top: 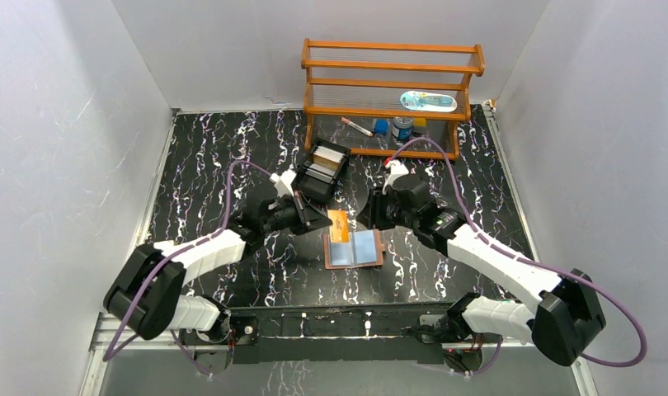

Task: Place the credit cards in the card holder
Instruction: Pick up the credit card from the storage box, then insert the credit card into the card holder.

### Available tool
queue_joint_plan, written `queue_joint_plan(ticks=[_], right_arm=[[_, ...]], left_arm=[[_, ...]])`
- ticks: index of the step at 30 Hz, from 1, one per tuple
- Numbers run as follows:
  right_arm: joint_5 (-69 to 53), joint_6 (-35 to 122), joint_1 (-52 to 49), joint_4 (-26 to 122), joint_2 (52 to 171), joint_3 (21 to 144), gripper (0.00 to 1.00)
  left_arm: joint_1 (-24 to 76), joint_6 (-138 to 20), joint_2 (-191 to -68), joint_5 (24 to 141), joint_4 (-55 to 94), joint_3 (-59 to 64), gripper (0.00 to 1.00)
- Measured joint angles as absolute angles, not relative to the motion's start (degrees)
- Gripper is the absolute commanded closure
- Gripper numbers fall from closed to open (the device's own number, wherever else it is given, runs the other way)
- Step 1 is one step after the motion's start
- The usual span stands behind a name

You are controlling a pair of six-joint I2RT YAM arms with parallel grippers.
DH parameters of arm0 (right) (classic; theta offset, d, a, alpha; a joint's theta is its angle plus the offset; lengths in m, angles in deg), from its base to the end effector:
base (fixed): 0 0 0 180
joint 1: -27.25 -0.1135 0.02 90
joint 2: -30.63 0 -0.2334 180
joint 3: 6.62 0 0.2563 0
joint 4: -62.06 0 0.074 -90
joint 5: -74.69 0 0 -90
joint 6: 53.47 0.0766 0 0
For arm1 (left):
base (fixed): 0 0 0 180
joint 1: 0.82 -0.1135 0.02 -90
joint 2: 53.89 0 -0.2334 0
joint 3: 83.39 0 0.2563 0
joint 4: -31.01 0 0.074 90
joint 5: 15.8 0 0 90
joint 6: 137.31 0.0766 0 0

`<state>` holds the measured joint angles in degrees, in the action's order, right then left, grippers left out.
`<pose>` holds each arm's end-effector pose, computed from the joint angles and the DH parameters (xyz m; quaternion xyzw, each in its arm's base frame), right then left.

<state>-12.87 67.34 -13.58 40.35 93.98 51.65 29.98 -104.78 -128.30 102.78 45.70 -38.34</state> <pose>0.2286 0.2019 0.2316 -0.0855 0.8473 0.3213 0.4142 0.2538 -0.1940 0.1769 -0.0302 0.7812 -0.5526 0.2889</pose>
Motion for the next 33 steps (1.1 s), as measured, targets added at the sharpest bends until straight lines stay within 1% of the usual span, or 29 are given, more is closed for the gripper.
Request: queue_joint_plan(ticks=[6, 13, 27, 33], right_arm=[[-13.7, 64.5, -13.3, 37.6, 100.1, 49.1, 0.62], [-14.2, 62.8, -13.3, 36.9, 105.9, 48.9, 0.64], [-15.8, 61.8, -13.2, 37.2, 110.3, 45.7, 0.67], [-15.8, 62.3, -13.2, 38.7, 110.7, 44.7, 0.68]], left_arm=[[34.5, -106.3, -135.8, 100.0, 47.8, -38.3, 1.00], [36.2, -106.5, -140.1, 98.1, 49.2, -38.3, 1.00], [37.5, -106.2, -145.4, 97.3, 52.0, -38.3, 1.00], [38.1, -106.9, -145.7, 96.8, 52.4, -38.6, 1.00]])
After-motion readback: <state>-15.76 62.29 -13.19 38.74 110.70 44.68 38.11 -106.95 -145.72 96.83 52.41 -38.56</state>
